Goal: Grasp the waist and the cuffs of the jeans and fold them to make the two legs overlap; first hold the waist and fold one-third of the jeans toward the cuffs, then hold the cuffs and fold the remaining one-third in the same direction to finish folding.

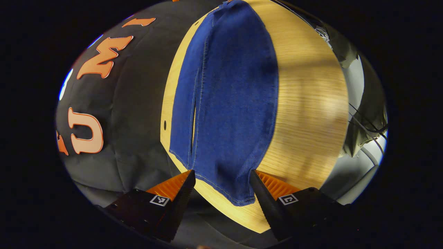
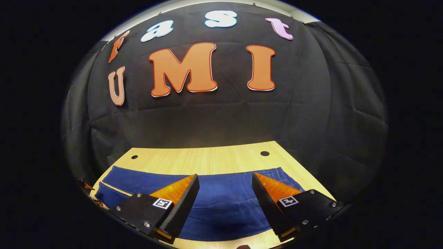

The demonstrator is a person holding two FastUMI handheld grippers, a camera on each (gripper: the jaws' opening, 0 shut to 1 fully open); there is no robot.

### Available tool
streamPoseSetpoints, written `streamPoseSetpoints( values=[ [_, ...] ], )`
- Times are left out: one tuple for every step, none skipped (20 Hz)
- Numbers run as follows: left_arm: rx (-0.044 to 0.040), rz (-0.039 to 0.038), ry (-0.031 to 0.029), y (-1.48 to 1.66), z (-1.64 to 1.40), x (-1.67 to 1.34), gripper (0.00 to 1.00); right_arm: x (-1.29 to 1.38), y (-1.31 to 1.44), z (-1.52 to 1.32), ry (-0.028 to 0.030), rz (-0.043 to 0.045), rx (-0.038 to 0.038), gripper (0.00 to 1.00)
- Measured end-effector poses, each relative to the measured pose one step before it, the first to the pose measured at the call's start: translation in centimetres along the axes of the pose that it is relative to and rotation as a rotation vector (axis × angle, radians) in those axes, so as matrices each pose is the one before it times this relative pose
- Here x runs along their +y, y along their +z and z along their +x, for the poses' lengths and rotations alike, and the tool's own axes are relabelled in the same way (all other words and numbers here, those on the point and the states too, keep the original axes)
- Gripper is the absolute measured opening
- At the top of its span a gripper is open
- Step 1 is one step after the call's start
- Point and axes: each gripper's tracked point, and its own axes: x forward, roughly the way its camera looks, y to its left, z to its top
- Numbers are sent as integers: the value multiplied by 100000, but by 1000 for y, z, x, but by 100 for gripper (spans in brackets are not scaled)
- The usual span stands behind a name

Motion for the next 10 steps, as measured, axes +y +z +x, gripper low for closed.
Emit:
streamPoseSetpoints(
  values=[
    [-397,519,-846,349,616,7,98,-91,25,-60,-274,314,-273,96],
    [-755,468,-658,192,612,-7,95,-161,-36,-60,-422,350,-226,96],
    [-328,558,-1521,145,872,-29,93,-219,-9,-13,-613,134,-352,96],
    [-176,255,-1295,168,769,-140,79,-299,-40,-81,-656,-89,-220,96],
    [-720,45,-576,266,655,-62,60,-300,-159,-16,-445,-486,325,96],
    [-182,2093,1808,633,718,130,41,-498,-30,-68,-627,-1029,95,96],
    [-130,4035,2914,-89,240,633,22,-565,186,-62,-505,-1905,-566,96],
    [1369,2022,-1530,-73,303,-185,3,-546,267,-109,-18,-2956,-823,96],
    [-466,-1015,-1674,201,13,45,5,-568,-21,-204,411,-3692,-143,96],
    [-419,-5507,-2849,-96,39,-208,1,-533,-58,-231,1181,-4296,4,96]
  ],
)
